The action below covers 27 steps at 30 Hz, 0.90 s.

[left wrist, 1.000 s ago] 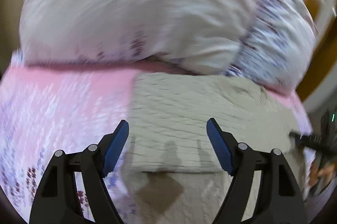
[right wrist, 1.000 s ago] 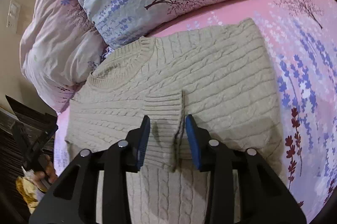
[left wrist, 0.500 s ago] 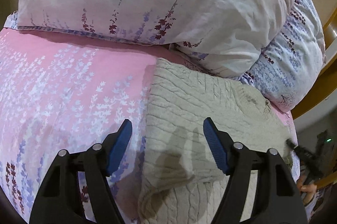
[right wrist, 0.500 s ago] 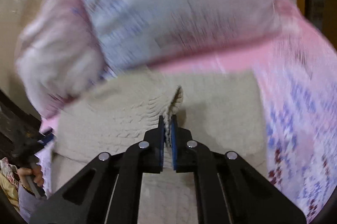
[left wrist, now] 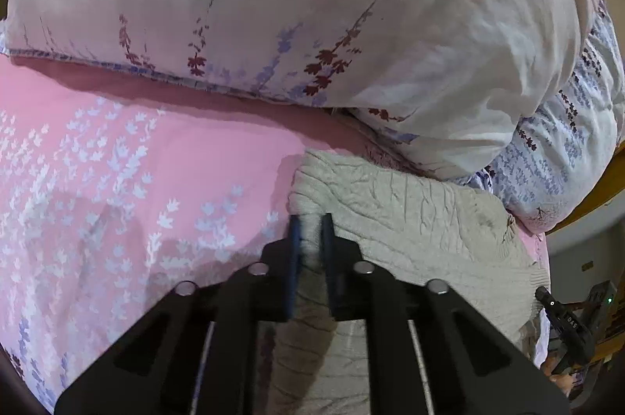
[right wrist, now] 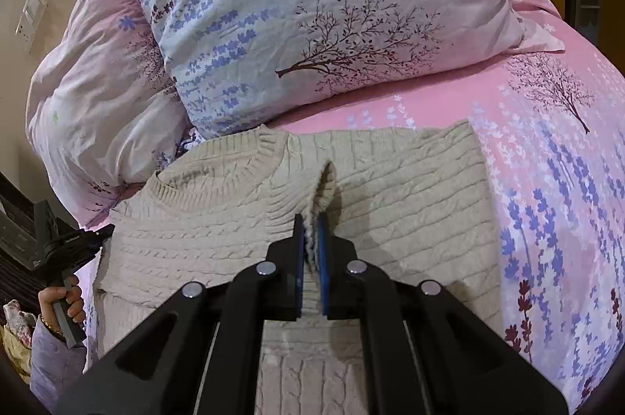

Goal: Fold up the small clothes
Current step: 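Grasp the sweater hem with both grippers, then lift the hem with both grippers and fold it toward the collar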

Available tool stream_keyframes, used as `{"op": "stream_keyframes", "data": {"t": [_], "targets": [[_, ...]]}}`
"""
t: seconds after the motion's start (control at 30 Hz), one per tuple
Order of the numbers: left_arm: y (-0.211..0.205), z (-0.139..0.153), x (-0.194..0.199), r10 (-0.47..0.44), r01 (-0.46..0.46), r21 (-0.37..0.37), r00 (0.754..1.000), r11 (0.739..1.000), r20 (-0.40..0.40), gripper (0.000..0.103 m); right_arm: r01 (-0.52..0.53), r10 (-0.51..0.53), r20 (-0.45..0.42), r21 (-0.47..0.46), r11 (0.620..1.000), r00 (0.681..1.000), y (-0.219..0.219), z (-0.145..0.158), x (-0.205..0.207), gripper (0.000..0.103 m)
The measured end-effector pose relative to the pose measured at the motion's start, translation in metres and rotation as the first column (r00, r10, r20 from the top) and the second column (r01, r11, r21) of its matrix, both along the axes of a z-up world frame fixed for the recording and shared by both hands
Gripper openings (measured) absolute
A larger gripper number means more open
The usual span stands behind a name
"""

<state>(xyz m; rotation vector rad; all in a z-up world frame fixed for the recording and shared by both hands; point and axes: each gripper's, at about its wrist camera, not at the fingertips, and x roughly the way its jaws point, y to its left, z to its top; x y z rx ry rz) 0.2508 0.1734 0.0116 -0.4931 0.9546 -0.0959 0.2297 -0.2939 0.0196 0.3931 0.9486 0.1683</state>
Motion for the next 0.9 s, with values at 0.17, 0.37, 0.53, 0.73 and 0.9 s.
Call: {"op": "stream_keyframes", "data": {"t": [0.17, 0.37, 0.53, 0.73, 0.9], "targets": [[0.009, 0.005, 0.001, 0.039, -0.039, 0.004, 0.999, 0.999, 0.031, 0.007, 0.019, -0.018, 0.03, -0.023, 1.0, 0.999, 0.002, 0.004, -0.005, 0.005], [0.004, -0.002, -0.001, 0.056, -0.056, 0.06, 0.998, 0.997, 0.01, 0.008, 0.039, -0.042, -0.056, -0.058, 0.998, 0.998, -0.003, -0.016, -0.001, 0.006], [0.001, 0.021, -0.032, 0.01, -0.014, 0.092, 0.999, 0.996, 0.043, 0.034, 0.057, -0.056, 0.007, -0.026, 0.998, 0.998, -0.024, 0.014, -0.039, 0.048], [0.01, 0.034, -0.124, -0.085, 0.083, 0.028, 0.993, 0.996, 0.084, 0.056, 0.047, -0.047, 0.005, 0.002, 0.999, 0.999, -0.069, 0.018, -0.113, 0.063], [0.012, 0.016, -0.206, -0.113, 0.117, -0.072, 0.992, 0.991, 0.051, 0.061, 0.089, -0.085, -0.044, 0.11, 0.99, 0.995, -0.103, -0.002, -0.17, 0.062]]}}
